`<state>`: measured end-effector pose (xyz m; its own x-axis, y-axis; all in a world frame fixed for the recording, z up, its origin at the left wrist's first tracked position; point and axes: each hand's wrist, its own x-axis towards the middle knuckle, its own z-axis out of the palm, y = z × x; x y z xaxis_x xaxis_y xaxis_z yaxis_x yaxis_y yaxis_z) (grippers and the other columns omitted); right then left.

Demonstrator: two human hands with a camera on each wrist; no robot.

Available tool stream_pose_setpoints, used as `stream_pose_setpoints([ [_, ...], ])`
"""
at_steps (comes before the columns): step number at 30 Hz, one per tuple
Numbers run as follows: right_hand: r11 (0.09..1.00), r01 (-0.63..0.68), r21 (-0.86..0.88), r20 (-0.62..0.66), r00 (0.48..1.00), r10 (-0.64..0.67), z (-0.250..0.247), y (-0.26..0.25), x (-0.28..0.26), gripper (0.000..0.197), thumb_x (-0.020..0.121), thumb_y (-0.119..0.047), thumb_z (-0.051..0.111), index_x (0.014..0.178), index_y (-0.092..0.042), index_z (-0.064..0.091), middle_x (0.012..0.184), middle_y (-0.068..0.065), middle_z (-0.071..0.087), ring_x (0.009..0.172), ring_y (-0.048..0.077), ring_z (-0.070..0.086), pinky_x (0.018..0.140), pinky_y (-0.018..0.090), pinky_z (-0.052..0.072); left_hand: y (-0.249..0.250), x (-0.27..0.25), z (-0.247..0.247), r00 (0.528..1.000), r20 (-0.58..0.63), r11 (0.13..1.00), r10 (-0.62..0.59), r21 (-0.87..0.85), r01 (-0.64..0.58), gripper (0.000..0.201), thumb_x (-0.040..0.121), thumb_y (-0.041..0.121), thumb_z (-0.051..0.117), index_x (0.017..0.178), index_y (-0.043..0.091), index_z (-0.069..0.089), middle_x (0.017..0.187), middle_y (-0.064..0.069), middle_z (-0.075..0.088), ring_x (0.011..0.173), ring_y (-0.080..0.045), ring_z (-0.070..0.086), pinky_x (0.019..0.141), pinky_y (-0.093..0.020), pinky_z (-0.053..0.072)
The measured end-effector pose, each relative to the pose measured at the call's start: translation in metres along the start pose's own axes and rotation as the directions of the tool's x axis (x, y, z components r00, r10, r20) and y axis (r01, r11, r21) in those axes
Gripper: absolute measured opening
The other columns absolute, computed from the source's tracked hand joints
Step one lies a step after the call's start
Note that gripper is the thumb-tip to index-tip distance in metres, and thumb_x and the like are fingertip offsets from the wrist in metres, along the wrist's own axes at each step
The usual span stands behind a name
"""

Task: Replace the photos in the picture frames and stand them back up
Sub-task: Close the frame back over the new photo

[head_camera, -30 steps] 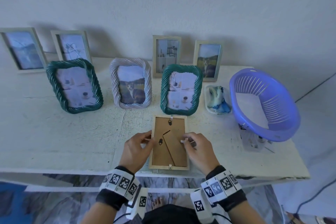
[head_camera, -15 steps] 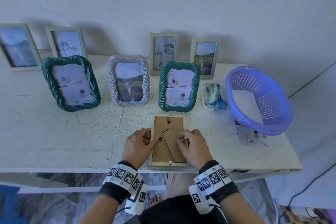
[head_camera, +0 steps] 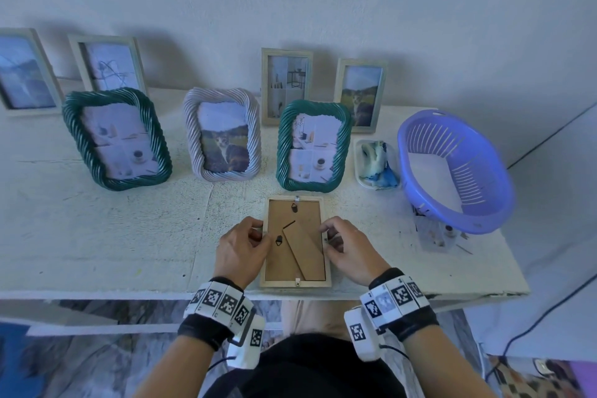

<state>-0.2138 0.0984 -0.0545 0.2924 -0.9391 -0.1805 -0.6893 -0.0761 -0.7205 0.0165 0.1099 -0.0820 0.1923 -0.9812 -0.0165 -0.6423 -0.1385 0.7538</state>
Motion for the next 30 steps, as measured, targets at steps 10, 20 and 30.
stream_pose_setpoints([
  [10,0.909,0.048,-0.414,-0.103,0.99,-0.099,-0.009,-0.025,0.037,0.033,0.095,-0.035,0.051,0.122,-0.015,0.051,0.111,0.005,0.052,0.083,0.016,0.054,0.069,0.023,0.043,-0.003,-0.005,-0.002,1.0,-0.002,0.997,0.028,-0.069,-0.028,0.019,0.085,0.028,0.071,0.102,0.02,0.066,0.079,0.01,0.064,0.071,-0.003,0.061,0.062,-0.011,0.044],
  [20,0.843,-0.054,-0.535,-0.065,0.998,0.023,0.003,-0.043,0.088,0.04,0.092,-0.049,0.053,0.094,-0.009,0.058,0.102,0.009,0.05,0.091,0.028,0.054,0.073,0.034,0.045,-0.003,-0.004,-0.005,1.0,0.022,0.995,0.02,-0.099,-0.018,0.02,0.085,0.029,0.072,0.103,0.023,0.066,0.08,0.011,0.063,0.071,-0.001,0.06,0.062,-0.007,0.041],
  [30,0.807,-0.033,-0.59,-0.047,0.999,0.007,-0.007,-0.039,0.094,0.035,0.094,-0.013,0.055,0.06,-0.012,0.043,0.072,0.006,0.053,0.072,0.026,0.055,0.063,0.03,0.043,-0.008,-0.003,-0.004,0.997,0.022,0.993,0.077,-0.09,-0.074,0.021,0.085,0.028,0.072,0.104,0.02,0.067,0.08,0.011,0.064,0.07,-0.005,0.061,0.065,-0.013,0.047],
])
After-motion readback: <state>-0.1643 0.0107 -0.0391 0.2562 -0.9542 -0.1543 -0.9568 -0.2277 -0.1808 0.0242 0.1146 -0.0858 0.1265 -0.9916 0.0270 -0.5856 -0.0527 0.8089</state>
